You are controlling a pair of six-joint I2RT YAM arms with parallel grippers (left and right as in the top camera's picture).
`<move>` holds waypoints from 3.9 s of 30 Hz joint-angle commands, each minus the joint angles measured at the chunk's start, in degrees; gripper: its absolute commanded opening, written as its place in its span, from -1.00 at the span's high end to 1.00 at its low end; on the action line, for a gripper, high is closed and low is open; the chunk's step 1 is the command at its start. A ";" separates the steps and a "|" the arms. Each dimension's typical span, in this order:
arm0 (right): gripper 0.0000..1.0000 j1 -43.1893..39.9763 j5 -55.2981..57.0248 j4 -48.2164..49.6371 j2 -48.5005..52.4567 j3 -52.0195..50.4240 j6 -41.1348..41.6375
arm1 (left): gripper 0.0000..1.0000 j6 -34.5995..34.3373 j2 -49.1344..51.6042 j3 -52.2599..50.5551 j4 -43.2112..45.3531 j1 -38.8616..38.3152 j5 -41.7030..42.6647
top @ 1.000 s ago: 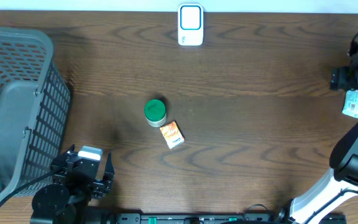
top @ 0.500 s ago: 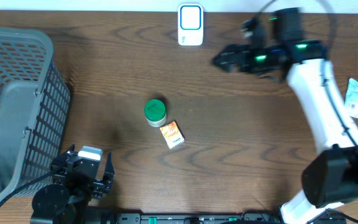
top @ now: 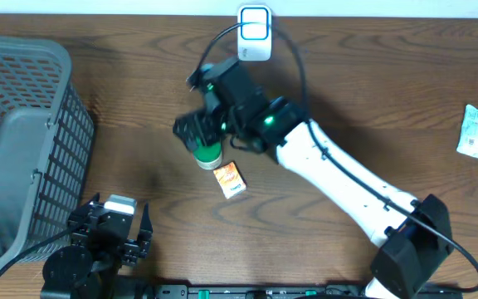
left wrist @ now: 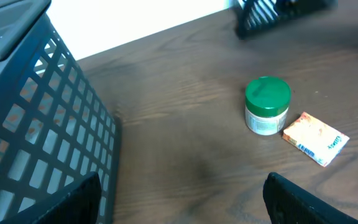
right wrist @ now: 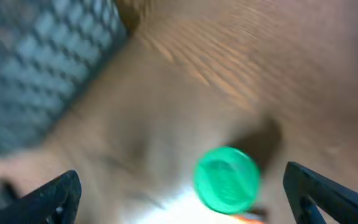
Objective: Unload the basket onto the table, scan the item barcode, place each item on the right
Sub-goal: 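Reach the right gripper to the green-lidded jar and grasp its lid, then lift the jar and carry it up to the scanner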
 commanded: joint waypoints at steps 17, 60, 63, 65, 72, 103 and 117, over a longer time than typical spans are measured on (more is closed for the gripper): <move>-0.99 -1.53 -1.03 -2.23 11.58 0.20 -29.31 | -0.68 0.28 -0.09 0.13 0.09 0.24 -0.48; -0.99 -0.09 26.86 -9.35 17.64 6.97 39.93 | -0.68 0.28 -0.09 0.13 0.09 0.24 -0.48; -0.99 -0.09 21.29 -10.01 17.64 6.99 26.40 | -0.68 0.28 -0.09 0.13 0.09 0.24 -0.48; -0.99 0.11 15.80 -11.45 17.64 6.99 11.37 | -0.68 0.28 -0.09 0.13 0.09 0.24 -0.48; -0.99 0.66 14.97 -13.90 17.64 7.23 -17.84 | -0.68 0.28 -0.09 0.13 0.09 0.24 -0.48; -0.99 -8.41 -4.13 -53.66 18.32 44.02 -0.81 | -0.68 0.28 -0.09 0.13 0.09 0.24 -0.48; -0.99 -3.69 7.65 -44.96 36.30 44.02 2.99 | -0.68 0.28 -0.09 0.13 0.09 0.24 -0.48</move>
